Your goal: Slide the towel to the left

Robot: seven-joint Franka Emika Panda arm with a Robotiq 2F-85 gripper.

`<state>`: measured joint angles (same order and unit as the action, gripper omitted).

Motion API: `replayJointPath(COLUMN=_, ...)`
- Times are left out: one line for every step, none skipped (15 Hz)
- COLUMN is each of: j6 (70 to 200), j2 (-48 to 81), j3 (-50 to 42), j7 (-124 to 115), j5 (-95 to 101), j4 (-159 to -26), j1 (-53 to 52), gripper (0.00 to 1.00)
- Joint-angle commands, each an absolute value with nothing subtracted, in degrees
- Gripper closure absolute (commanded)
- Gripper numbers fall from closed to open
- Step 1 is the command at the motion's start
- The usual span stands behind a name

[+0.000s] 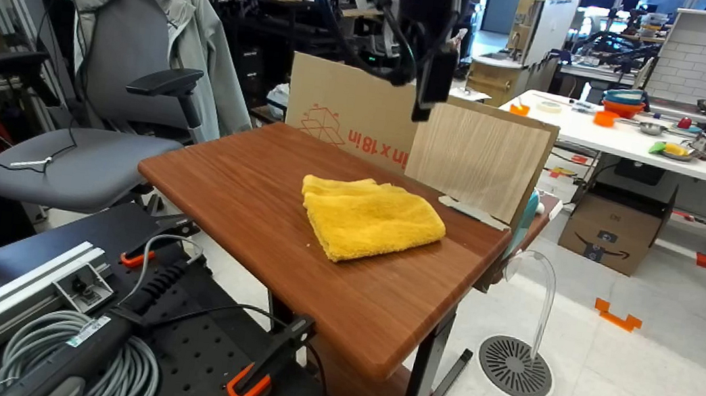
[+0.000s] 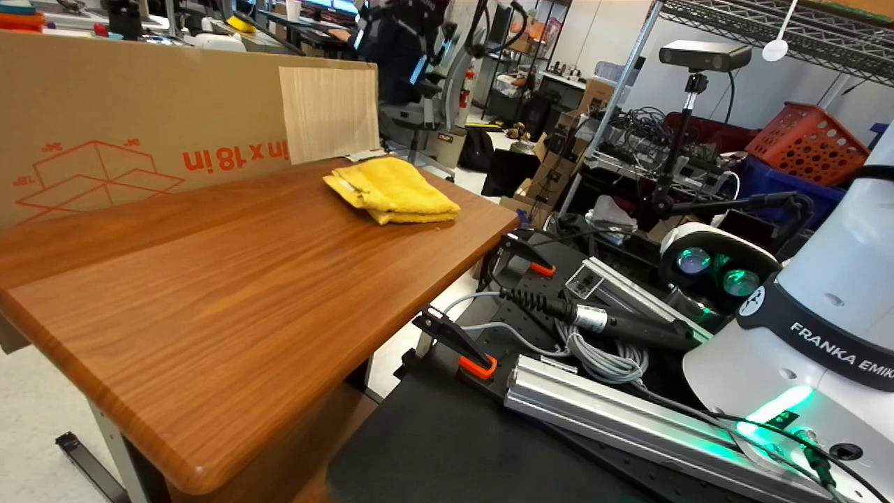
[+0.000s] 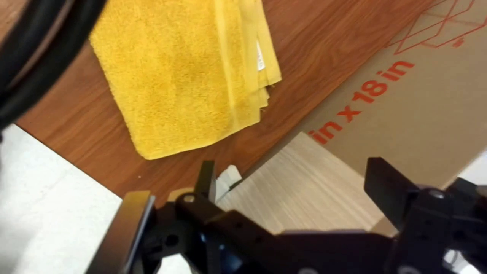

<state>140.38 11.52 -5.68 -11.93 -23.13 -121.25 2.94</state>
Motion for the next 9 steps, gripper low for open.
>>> replayJointPath(j6=132.2, j2=24.7, j3=-5.8, j7=-16.7, j5=-22.3, j4=-108.1, j1=5.5, gripper=0.0)
replayJointPath(j6=129.6, j2=26.2, j3=-5.7, j7=-17.1, j5=-22.0, j4=-105.7, j1=6.0, gripper=0.0)
replayJointPath(j6=135.3, j2=21.6, j3=-5.2, j7=-14.7, j5=-22.7, j4=-113.1, j1=5.7, gripper=0.0)
replayJointPath(j6=133.6, j2=24.0, j3=-5.2, j7=-15.1, j5=-22.7, j4=-110.5, j1=6.0, gripper=0.0)
replayJointPath(j6=132.8, j2=25.4, j3=-5.2, j7=-15.5, j5=-22.7, j4=-108.8, j1=6.2, gripper=0.0)
replayJointPath(j6=132.2, j2=26.1, j3=-5.2, j7=-15.7, j5=-22.7, j4=-107.8, j1=6.2, gripper=0.0)
replayJointPath(j6=132.3, j2=25.3, j3=-5.5, j7=-16.0, j5=-22.2, j4=-108.3, j1=6.1, gripper=0.0)
replayJointPath(j6=132.5, j2=25.2, j3=-5.7, j7=-16.2, j5=-21.6, j4=-108.8, j1=5.8, gripper=0.0)
replayJointPath(j6=132.8, j2=25.4, j3=-5.8, j7=-16.2, j5=-21.0, j4=-109.7, j1=5.5, gripper=0.0)
